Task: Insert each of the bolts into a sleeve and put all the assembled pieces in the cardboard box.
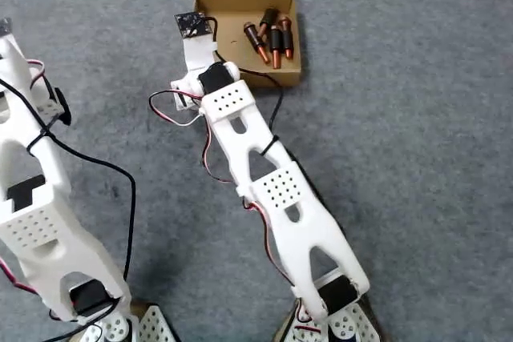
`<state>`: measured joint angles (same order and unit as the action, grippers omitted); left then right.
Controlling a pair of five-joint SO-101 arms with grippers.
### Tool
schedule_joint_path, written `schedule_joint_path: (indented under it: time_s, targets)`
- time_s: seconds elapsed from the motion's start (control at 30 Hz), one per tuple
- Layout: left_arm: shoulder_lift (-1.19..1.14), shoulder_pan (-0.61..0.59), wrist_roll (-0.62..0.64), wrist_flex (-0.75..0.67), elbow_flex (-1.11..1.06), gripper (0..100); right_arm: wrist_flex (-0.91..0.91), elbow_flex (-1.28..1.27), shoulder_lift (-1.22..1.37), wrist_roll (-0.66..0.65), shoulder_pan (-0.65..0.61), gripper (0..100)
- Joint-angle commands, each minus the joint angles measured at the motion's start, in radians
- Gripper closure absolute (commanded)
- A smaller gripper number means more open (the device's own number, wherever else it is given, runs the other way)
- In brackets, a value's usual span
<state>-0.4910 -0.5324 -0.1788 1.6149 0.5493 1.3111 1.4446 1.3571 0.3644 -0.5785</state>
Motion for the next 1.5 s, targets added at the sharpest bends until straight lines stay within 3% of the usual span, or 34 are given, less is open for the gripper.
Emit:
schedule_joint_path:
  time_s: [0.0,0.4,0.6,0.8,1.13,1.27,1.47]
  targets:
    - [0.039,0.003,-0.008,-0.014,-0.011,84,-0.032,0.047,-0.005,0.003,0.002,73.4]
    - [0.042,-0.023,-0.044,-0.006,-0.005,84,-0.037,0.004,-0.012,0.000,0.007,74.2]
    - [0.114,-0.038,-0.091,-0.006,0.005,84,-0.064,-0.001,-0.010,0.002,0.041,92.9]
    - [0.219,-0.026,-0.115,-0.014,0.005,84,-0.043,0.001,-0.012,0.002,0.077,94.0]
    - [0.228,-0.028,-0.115,-0.009,0.003,84,0.143,0.070,-0.030,0.000,0.053,93.9]
    - [0.231,-0.005,-0.117,-0.009,0.005,84,0.255,0.217,-0.082,-0.002,0.035,93.6]
    - [0.232,0.032,-0.117,-0.006,0.005,84,0.416,0.216,-0.220,-0.003,0.041,93.6]
